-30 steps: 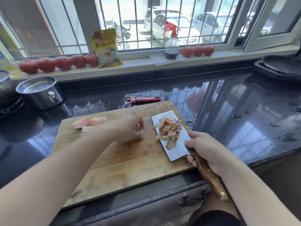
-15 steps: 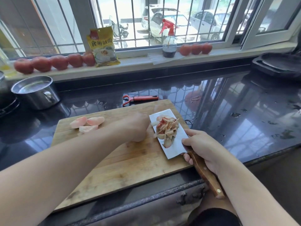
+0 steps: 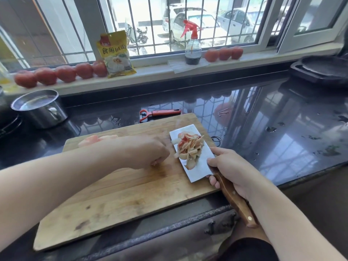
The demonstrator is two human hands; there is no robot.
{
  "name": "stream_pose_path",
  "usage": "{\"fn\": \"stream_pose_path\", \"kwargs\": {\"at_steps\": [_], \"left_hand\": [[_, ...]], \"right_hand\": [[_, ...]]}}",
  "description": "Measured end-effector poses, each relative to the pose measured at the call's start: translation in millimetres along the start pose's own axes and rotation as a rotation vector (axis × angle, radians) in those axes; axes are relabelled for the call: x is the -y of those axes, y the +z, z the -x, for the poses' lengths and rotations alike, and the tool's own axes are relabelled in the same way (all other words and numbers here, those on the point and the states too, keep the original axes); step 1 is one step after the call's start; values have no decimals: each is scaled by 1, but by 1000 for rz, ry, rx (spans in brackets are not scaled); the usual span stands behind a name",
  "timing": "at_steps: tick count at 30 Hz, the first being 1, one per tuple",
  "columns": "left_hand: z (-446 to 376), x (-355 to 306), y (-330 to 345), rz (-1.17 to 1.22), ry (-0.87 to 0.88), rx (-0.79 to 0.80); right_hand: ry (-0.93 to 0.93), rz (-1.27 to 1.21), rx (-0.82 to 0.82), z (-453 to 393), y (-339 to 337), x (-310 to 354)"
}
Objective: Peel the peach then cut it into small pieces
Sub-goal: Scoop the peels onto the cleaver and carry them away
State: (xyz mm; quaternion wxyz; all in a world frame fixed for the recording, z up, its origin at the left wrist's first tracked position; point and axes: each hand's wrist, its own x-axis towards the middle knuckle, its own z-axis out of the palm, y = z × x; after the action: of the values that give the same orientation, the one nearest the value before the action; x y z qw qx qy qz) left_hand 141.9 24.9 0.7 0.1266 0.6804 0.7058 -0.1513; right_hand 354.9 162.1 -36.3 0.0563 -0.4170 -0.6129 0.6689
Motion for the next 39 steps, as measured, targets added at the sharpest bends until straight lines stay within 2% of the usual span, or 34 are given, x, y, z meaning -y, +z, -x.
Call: {"fn": "stream_pose_path", "kwargs": {"at_steps": [6,10,14,23,26,29,35,39], "left_hand": [[2,-4,-12,88,-89,71],[5,-10,-4,70,-107,44],[6,-14,10,102,-146,-23],[2,0,-2,440,-348,-157],[-7,5,-28,618,-401,-298],[-27,2,-51,754,-372,-408],[-69,-15,-59,566,-294,-327],[-70,-14,-61,529,-293,-305]], "right_hand": [[-3,31,-9,-1,0,-1],[-8,52,-13,1,3,2],[-1,60,-21,3,4,3],[-8,64,-5,-1,2,-1],[-9,64,-5,-4,0,-4],[-15,60,5,-6,-1,-5],[-26,52,33,-3,-1,-5],[-20,64,27,-5,-2,-6]]}}
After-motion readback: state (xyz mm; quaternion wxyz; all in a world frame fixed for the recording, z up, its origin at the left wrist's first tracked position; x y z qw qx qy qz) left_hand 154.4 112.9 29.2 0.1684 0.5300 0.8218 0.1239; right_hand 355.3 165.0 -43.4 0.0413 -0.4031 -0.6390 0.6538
